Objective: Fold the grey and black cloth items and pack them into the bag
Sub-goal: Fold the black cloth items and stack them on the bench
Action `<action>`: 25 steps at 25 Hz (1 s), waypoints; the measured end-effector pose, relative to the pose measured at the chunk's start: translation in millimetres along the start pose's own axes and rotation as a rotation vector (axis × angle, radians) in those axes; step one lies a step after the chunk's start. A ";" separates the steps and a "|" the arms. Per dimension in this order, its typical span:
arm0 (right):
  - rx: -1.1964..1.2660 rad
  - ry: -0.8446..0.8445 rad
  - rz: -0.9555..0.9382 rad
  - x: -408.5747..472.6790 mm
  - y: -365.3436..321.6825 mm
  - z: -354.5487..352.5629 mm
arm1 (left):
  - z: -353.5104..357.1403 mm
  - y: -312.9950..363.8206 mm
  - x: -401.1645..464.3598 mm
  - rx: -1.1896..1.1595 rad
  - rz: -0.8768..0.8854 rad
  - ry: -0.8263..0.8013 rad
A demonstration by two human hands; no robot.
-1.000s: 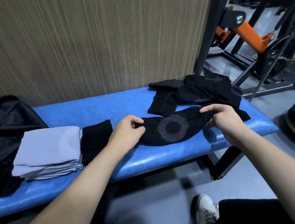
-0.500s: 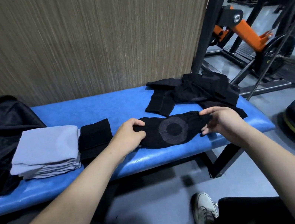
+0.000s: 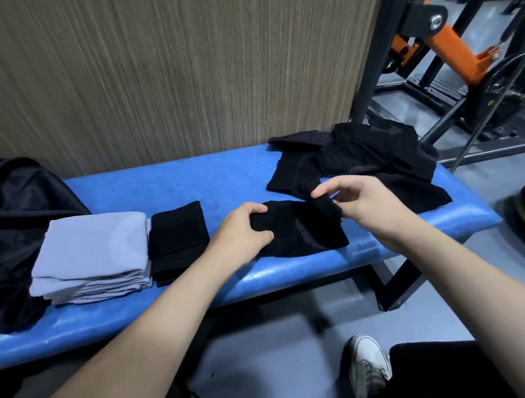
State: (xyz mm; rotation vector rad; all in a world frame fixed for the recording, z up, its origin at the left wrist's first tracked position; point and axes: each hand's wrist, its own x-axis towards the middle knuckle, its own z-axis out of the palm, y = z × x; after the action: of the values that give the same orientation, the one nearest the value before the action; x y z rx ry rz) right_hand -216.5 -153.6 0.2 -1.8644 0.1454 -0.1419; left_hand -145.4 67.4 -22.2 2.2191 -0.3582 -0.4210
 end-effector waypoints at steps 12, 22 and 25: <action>-0.409 -0.141 -0.181 20.7 1.0 66.7 | -1.5 -0.1 2.1 -0.143 -0.009 0.033; -0.498 -0.071 -0.136 24.4 6.6 30.2 | -1.4 -1.8 -6.0 0.016 0.175 0.075; -0.639 -0.135 -0.101 21.5 14.2 9.9 | 0.3 0.0 -13.2 0.234 0.203 0.083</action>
State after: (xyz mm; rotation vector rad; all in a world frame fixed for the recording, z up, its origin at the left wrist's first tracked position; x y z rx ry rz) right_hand -194.0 -152.1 -15.8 -2.5120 -0.0015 -0.0375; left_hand -157.5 72.3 -20.0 2.3882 -0.6084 -0.1846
